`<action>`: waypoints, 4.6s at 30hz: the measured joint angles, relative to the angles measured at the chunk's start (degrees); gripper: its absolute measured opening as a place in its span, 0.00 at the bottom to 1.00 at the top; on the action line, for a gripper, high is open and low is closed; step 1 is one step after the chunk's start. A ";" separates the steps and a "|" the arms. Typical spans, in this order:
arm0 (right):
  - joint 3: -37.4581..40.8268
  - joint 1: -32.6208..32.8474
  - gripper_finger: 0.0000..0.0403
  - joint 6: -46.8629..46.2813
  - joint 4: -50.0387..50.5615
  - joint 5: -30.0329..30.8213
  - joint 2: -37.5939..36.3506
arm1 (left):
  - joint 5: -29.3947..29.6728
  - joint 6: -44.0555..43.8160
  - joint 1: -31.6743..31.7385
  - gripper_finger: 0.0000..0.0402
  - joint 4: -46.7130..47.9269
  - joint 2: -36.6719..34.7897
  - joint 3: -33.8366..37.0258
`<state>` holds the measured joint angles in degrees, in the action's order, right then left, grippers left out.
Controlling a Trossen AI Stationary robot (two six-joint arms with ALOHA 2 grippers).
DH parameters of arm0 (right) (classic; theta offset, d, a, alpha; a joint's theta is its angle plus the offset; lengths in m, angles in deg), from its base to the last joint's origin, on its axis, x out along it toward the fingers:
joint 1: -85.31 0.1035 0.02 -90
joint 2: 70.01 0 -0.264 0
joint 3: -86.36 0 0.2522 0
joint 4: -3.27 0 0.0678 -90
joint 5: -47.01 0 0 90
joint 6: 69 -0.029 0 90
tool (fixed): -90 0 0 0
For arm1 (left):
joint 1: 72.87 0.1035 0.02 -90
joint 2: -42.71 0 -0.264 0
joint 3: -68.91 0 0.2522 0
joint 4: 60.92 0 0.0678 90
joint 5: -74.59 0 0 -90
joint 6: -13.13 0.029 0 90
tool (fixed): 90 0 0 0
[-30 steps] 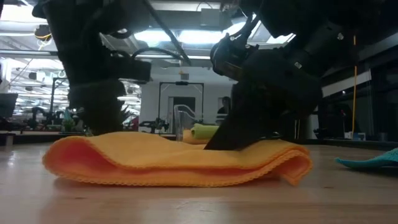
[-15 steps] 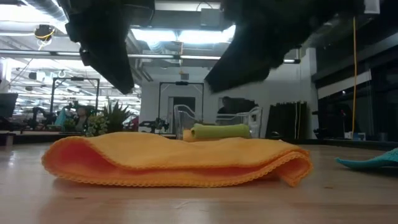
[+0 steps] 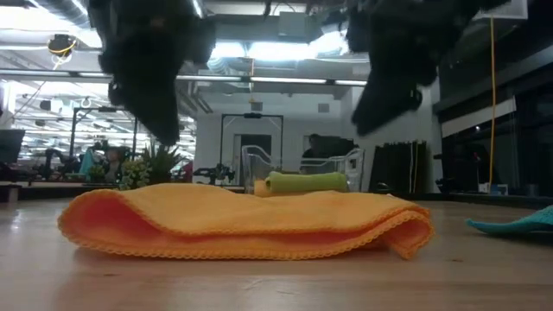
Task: Fold microfiber towels
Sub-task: Fold the orange microfiber cloth
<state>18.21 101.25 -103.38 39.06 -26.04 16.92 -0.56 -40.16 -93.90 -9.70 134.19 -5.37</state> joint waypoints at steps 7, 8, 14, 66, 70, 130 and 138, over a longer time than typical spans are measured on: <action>6.91 -3.25 0.53 -0.99 -15.29 -11.71 5.39 | -6.50 -4.11 1.21 0.26 -3.32 0.04 5.40; 7.73 -3.50 0.53 -1.23 -17.28 -12.38 6.06 | -7.34 -4.99 0.85 0.26 -3.79 0.04 5.58; 11.28 -4.97 0.53 -1.46 -26.63 -16.75 9.63 | -8.11 -9.65 -1.21 0.26 -4.36 0.04 5.78; 11.58 -6.05 0.53 0.09 -29.35 -17.13 11.57 | -5.28 -18.73 6.53 0.59 -48.46 -23.78 41.66; 11.58 -6.07 0.53 -1.34 -29.33 -18.17 11.57 | -7.25 -24.36 4.75 0.62 -49.32 -19.25 41.23; 4.80 -6.75 0.53 -11.42 -43.09 -22.73 25.04 | -18.35 -19.70 0.86 0.54 -52.33 0.35 30.42; 4.80 -6.86 0.53 -9.82 -43.15 -24.75 25.10 | -20.22 -17.92 2.08 0.54 -51.19 0.37 30.35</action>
<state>23.02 94.39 -113.20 -4.09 -50.79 42.02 -20.77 -58.08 -91.83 -60.89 134.56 24.98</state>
